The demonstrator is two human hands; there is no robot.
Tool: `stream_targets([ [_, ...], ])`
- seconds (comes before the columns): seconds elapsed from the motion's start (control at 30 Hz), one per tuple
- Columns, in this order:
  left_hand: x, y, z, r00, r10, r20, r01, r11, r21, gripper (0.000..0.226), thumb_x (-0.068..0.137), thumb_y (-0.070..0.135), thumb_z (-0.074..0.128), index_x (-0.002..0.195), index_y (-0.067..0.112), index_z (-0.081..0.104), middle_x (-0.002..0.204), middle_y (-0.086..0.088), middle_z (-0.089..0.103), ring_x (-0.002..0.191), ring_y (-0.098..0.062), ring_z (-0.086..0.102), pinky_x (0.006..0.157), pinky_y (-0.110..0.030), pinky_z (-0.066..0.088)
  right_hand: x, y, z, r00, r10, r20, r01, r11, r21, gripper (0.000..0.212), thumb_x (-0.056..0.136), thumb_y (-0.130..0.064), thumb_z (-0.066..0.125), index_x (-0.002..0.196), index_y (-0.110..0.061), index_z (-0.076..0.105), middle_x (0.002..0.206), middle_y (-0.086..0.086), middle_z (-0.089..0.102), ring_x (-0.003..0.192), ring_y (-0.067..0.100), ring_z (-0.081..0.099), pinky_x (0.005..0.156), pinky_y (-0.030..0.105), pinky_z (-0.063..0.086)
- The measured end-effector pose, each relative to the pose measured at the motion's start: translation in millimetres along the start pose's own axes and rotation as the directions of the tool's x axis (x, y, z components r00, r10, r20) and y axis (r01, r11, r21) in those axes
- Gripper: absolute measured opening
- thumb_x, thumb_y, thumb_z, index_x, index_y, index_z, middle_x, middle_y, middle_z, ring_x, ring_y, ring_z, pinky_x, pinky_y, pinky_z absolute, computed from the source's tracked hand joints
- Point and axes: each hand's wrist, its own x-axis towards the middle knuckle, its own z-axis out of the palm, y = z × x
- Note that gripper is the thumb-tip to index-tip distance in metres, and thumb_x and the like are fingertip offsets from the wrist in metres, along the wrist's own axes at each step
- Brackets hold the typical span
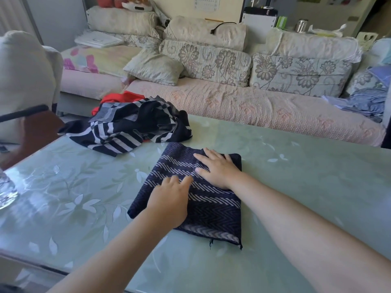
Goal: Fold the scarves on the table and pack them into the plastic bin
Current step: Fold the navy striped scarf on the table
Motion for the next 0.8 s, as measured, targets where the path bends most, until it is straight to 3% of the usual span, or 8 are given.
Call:
stream_targets([
  [0.13, -7, 9, 23, 0.949, 0.278, -0.147, -0.270, 0.960, 0.070, 0.039, 0.088, 0.022, 0.043, 0.127, 0.023, 0.046, 0.124, 0.002, 0.043, 0.112, -0.022, 0.041, 0.094, -0.033, 0.039, 5, -6, 7, 0.999, -0.001, 0.043, 0.003, 0.999, -0.038, 0.062, 0.100, -0.063, 0.024, 0.156, -0.043, 0.008, 0.168, -0.002, -0.002, 0.154, 0.017, -0.005, 0.121, 0.057, -0.002],
  [0.23, -13, 20, 35, 0.938, 0.323, -0.123, -0.323, 0.946, 0.022, 0.052, 0.094, 0.043, 0.028, 0.137, 0.021, 0.046, 0.140, -0.002, 0.045, 0.130, -0.026, 0.041, 0.113, -0.039, 0.030, 6, -6, 9, 0.999, 0.005, 0.035, -0.002, 0.998, -0.065, 0.066, 0.100, -0.063, 0.024, 0.158, -0.040, 0.003, 0.168, -0.004, -0.003, 0.153, 0.016, -0.006, 0.121, 0.056, -0.001],
  [0.33, -18, 28, 36, 0.964, 0.254, 0.081, -0.252, 0.967, -0.038, 0.066, 0.099, 0.059, 0.021, 0.156, 0.031, 0.006, 0.164, -0.002, -0.001, 0.151, -0.023, -0.006, 0.122, -0.048, -0.004, 6, -6, 8, 0.999, 0.003, 0.043, 0.000, 0.997, -0.071, 0.068, 0.099, -0.064, 0.024, 0.158, -0.038, 0.001, 0.168, -0.004, -0.005, 0.153, 0.016, -0.007, 0.121, 0.056, -0.002],
  [0.43, -17, 25, 21, 0.934, 0.201, 0.296, -0.189, 0.979, -0.071, 0.073, 0.096, 0.067, 0.017, 0.154, 0.034, -0.012, 0.160, 0.000, -0.025, 0.146, -0.016, -0.027, 0.120, -0.045, -0.013, 6, -8, 5, 0.998, 0.008, 0.065, -0.003, 0.997, -0.083, 0.069, 0.099, -0.065, 0.023, 0.158, -0.036, 0.003, 0.168, -0.004, -0.003, 0.153, 0.017, -0.006, 0.121, 0.057, -0.001],
  [0.5, -15, 16, 8, 0.916, 0.215, 0.340, -0.184, 0.976, -0.119, 0.072, 0.096, 0.068, 0.018, 0.156, 0.034, -0.002, 0.162, 0.003, -0.015, 0.149, -0.014, -0.018, 0.121, -0.043, -0.009, 9, -10, 1, 0.999, 0.003, 0.040, 0.001, 0.994, -0.114, 0.067, 0.099, -0.064, 0.024, 0.158, -0.035, 0.012, 0.167, 0.000, 0.008, 0.153, 0.019, 0.004, 0.121, 0.057, 0.002],
  [0.57, -12, 3, -4, 0.945, 0.221, 0.241, -0.176, 0.965, -0.195, 0.060, 0.098, 0.060, 0.032, 0.151, 0.033, 0.030, 0.160, 0.004, 0.023, 0.148, -0.017, 0.018, 0.121, -0.038, 0.015, 17, -16, -6, 0.999, -0.004, -0.031, 0.000, 0.989, -0.149, 0.063, 0.100, -0.061, 0.027, 0.155, -0.031, 0.027, 0.162, 0.002, 0.027, 0.149, 0.022, 0.022, 0.120, 0.055, 0.010],
  [0.63, -7, -13, -12, 0.988, 0.143, 0.051, -0.123, 0.951, -0.284, 0.036, 0.100, 0.042, 0.043, 0.127, 0.025, 0.060, 0.128, 0.002, 0.058, 0.121, -0.019, 0.053, 0.104, -0.033, 0.042, 27, -28, -14, 0.995, -0.033, -0.098, 0.017, 0.987, -0.161, 0.055, 0.101, -0.048, 0.034, 0.153, -0.027, 0.034, 0.156, 0.002, 0.039, 0.142, 0.024, 0.034, 0.118, 0.050, 0.020],
  [0.8, 3, -66, -11, 0.985, -0.175, 0.010, 0.172, 0.956, -0.236, 0.025, 0.098, 0.022, 0.043, 0.115, 0.019, 0.062, 0.111, -0.003, 0.056, 0.104, -0.024, 0.056, 0.088, -0.038, 0.050, 58, -67, -24, 0.974, -0.200, -0.103, 0.187, 0.975, -0.124, 0.058, 0.095, -0.005, 0.039, 0.148, -0.027, 0.041, 0.153, -0.003, 0.039, 0.128, 0.029, 0.049, 0.099, 0.042, 0.044],
])
